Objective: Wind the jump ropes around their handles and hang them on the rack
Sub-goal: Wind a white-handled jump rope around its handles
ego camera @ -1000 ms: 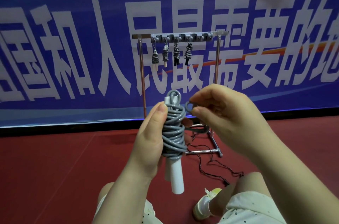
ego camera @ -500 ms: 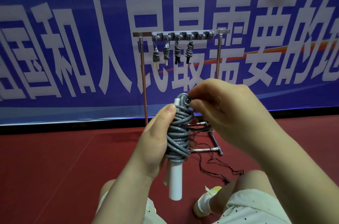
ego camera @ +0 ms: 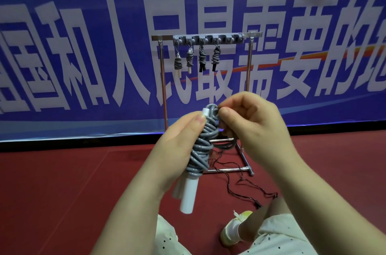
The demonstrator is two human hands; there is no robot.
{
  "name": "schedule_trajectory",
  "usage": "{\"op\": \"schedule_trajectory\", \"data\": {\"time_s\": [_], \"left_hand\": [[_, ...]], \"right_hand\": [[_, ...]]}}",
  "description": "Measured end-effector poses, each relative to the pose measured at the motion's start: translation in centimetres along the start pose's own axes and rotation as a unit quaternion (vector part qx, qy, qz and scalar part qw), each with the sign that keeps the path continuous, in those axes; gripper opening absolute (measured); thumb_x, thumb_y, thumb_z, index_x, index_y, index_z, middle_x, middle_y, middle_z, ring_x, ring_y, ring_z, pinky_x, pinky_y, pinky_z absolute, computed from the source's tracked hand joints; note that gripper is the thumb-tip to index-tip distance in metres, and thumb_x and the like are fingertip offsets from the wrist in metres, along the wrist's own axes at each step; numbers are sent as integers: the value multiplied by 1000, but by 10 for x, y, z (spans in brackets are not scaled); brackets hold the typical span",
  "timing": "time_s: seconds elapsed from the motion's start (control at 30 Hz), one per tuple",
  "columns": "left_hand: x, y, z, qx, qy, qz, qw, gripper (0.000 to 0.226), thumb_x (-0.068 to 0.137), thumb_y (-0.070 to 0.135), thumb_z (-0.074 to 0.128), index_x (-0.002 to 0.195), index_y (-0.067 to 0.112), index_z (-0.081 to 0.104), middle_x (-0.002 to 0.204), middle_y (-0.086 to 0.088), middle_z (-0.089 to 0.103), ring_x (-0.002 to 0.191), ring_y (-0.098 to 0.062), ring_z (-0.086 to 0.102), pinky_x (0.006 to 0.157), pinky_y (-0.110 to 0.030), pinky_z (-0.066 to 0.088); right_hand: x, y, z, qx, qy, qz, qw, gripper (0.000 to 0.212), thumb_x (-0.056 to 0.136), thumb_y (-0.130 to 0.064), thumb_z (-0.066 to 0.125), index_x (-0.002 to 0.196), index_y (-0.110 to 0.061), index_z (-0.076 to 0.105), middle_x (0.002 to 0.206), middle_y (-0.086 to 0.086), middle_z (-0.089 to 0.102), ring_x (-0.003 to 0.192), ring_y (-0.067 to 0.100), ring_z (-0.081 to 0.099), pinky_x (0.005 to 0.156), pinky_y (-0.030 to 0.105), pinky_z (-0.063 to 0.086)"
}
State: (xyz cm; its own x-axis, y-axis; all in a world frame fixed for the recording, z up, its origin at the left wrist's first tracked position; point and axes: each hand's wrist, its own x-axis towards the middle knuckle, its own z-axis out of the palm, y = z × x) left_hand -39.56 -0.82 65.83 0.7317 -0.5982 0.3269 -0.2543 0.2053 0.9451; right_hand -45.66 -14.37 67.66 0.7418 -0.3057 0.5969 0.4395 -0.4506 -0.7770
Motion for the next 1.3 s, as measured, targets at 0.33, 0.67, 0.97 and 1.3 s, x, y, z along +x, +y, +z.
{"op": "schedule_trajectory", "data": {"time_s": [0.33,0.67,0.97,1.3], "left_hand": [[7,-14,20,-237,34,-72,968,41,75,44,46,79,16,75,88,-13,71,76,-20,69,65,-33,58],[3,-7,14,-233,20,-128,964,39,70,44,50,76,10,67,63,-9,65,50,-17,61,39,-25,47],[5,-9,15,-230,56,-161,958,34,65,45,56,72,13,65,62,-9,58,50,-19,54,41,-22,45],[0,-6,16,-190,32,-109,975,21,58,39,64,57,19,70,58,-4,61,47,-13,57,43,-23,47]], "right_hand": [[-2,15,24,-119,50,-86,988,9,85,-22,57,79,-24,62,75,-13,58,75,3,55,67,11,42],[-8,1,3,-109,-63,-42,991,20,86,-7,66,99,-21,72,91,-7,67,80,7,63,75,22,52],[-10,-2,10,-10,-23,5,1000,31,85,-2,65,75,-32,67,75,-8,71,67,11,68,63,22,56],[-18,5,16,149,22,41,988,22,83,3,65,72,-16,69,65,-2,69,62,8,63,59,19,51]]}}
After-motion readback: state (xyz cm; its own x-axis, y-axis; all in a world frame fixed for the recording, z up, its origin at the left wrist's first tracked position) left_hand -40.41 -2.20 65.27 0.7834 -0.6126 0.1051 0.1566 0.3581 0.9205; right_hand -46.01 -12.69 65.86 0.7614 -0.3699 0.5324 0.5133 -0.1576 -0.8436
